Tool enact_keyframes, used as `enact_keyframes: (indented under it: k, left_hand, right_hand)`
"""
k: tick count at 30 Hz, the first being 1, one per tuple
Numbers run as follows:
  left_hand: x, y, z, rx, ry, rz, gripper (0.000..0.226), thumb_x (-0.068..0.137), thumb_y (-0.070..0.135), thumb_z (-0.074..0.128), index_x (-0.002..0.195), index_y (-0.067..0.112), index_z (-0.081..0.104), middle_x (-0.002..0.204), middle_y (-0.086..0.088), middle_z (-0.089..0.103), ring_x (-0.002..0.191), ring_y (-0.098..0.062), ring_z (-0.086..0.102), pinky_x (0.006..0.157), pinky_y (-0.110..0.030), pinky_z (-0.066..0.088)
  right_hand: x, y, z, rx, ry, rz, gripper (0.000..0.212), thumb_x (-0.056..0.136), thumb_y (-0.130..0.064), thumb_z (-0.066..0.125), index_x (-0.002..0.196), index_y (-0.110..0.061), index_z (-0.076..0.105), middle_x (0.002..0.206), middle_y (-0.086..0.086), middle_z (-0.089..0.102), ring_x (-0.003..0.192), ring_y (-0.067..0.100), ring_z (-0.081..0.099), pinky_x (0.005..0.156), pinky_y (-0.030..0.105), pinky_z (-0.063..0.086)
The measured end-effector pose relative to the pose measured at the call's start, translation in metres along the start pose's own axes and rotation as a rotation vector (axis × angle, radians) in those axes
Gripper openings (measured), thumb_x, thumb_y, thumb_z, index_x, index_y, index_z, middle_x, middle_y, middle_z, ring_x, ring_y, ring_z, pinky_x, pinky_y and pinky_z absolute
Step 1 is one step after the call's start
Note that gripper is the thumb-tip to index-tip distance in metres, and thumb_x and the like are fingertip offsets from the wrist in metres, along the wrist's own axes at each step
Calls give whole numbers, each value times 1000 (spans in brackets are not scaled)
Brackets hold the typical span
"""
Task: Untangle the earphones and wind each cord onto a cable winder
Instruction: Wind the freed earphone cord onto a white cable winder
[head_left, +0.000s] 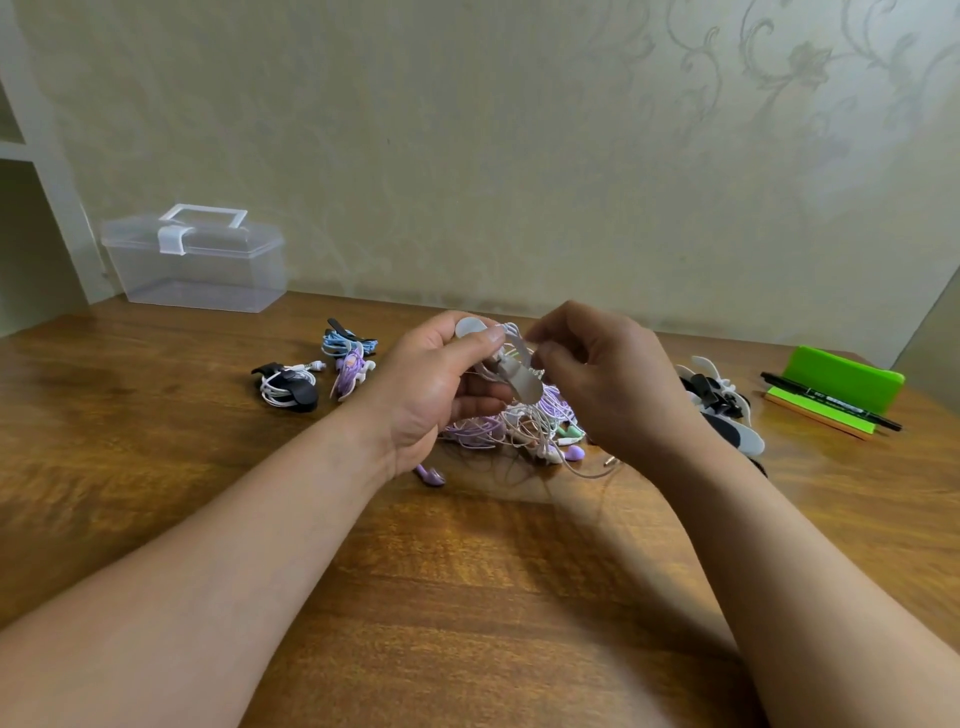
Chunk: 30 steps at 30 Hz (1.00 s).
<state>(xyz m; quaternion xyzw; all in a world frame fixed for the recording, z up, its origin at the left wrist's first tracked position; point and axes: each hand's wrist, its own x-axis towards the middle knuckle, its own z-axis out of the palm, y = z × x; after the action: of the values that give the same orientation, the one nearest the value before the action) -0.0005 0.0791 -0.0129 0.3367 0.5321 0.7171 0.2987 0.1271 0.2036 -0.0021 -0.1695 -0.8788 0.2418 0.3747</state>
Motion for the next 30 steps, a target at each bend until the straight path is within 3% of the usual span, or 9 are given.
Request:
enact_keyframes:
  k: [2, 4, 9, 12, 17, 19, 23, 28, 30]
  left_hand:
    - [-1, -1, 2, -18, 17, -18, 2, 102, 15, 62, 100, 14, 63, 76, -2, 68, 59, -18, 67, 53, -25, 57]
    - [-1, -3, 4, -45, 34, -31, 3, 100, 17, 64, 97, 16, 63, 74, -1, 69, 59, -21, 69, 54, -28, 58]
    - [0, -7, 7, -81, 109, -20, 7, 100, 15, 65, 103, 13, 59, 92, -13, 68, 66, -27, 73, 62, -36, 64]
    - [2, -12, 10, -59, 160, 66, 10, 100, 11, 65, 105, 10, 56, 96, -14, 69, 73, -15, 73, 73, -38, 66]
    - [3, -13, 14, -131, 215, 143, 11, 102, 10, 63, 102, 9, 52, 100, -17, 69, 84, -20, 73, 84, -46, 64]
    - [3, -14, 15, -181, 225, 141, 11, 103, 10, 62, 102, 10, 51, 103, -22, 67, 84, -26, 72, 82, -48, 64]
    - [3, -19, 16, -233, 249, 115, 11, 103, 14, 61, 102, 15, 50, 116, -33, 66, 85, -32, 68, 75, -49, 61]
    - [3, -19, 22, -335, 254, 86, 10, 104, 14, 60, 103, 17, 50, 88, -16, 69, 57, -18, 64, 49, -31, 52]
    - [3, -20, 22, -334, 263, 91, 11, 103, 15, 61, 103, 17, 50, 87, -15, 69, 53, -16, 62, 44, -27, 49]
  right_hand:
    - [-1, -2, 1, -30, 8, -11, 18, 96, -11, 63, 98, -24, 75, 71, -10, 68, 65, 4, 58, 57, 14, 40]
    - [-2, -3, 1, -26, 5, -14, 14, 96, -13, 65, 97, -23, 75, 76, -13, 69, 72, 0, 61, 61, 11, 41]
    - [-4, -9, 8, 13, 46, 18, 8, 92, -14, 68, 91, -22, 66, 80, -12, 68, 78, 4, 62, 64, 14, 44]
    - [-6, -14, 12, 42, 95, 64, 9, 89, -13, 68, 86, -20, 63, 75, -9, 66, 71, 8, 59, 56, 16, 40]
    - [-8, -21, 25, 296, 89, 224, 6, 93, -16, 73, 91, -18, 67, 76, 0, 72, 71, 14, 68, 64, 32, 53]
    - [-10, -23, 28, 461, 47, 331, 3, 95, -14, 71, 95, -12, 69, 80, 7, 77, 71, 16, 72, 62, 34, 55]
    - [-11, -28, 31, 722, 29, 470, 8, 100, -6, 66, 101, 1, 68, 77, 8, 77, 63, 12, 70, 55, 23, 53]
    - [-11, -33, 40, 938, -18, 606, 16, 102, -5, 61, 88, -2, 68, 72, 8, 72, 55, 12, 61, 50, 21, 51]
    - [-11, -35, 41, 1070, -70, 672, 20, 103, -4, 58, 86, -3, 69, 69, 6, 69, 54, 10, 58, 49, 19, 50]
